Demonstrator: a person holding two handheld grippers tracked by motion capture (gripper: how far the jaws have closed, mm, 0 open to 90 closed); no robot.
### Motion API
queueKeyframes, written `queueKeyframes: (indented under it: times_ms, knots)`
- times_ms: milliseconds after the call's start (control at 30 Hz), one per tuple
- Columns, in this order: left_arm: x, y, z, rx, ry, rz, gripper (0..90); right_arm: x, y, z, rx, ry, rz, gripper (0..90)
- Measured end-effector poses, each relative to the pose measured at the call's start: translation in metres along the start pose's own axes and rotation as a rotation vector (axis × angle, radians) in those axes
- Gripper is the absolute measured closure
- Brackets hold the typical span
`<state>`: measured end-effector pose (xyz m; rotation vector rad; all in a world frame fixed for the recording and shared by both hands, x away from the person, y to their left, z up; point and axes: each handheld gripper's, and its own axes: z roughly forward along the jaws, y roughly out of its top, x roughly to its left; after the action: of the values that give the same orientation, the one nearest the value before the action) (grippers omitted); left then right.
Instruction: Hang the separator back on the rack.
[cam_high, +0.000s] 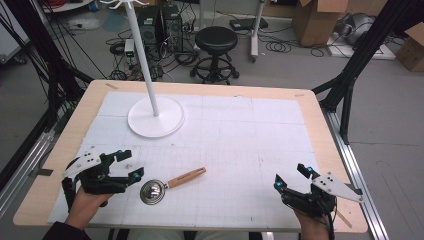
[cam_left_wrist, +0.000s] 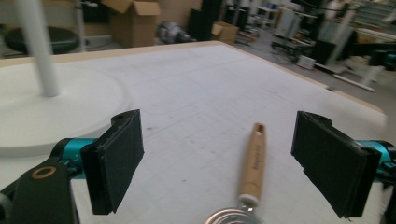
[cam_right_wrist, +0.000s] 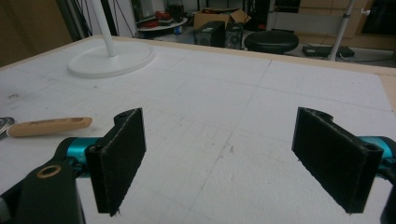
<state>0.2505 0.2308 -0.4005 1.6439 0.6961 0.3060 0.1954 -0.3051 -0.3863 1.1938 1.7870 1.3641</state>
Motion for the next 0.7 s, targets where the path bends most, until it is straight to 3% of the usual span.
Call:
queueKeyframes:
  times_ms: [367, 500, 700]
  knots:
    - [-0.022, 0.008, 0.052, 0.164, -0.086, 0.112, 20.0, 0.002, 0.0, 0.003, 0.014, 0.007, -0.007, 16.3]
    - [-0.025, 0.009, 0.072, 0.222, -0.145, 0.116, 26.1, 0.0, -0.001, 0.002, 0.011, 0.007, 0.001, 16.3]
    - [-0.026, 0.005, 0.1, 0.331, -0.15, 0.111, 28.2, 0.0, 0.0, 0.002, 0.013, 0.008, -0.002, 16.3]
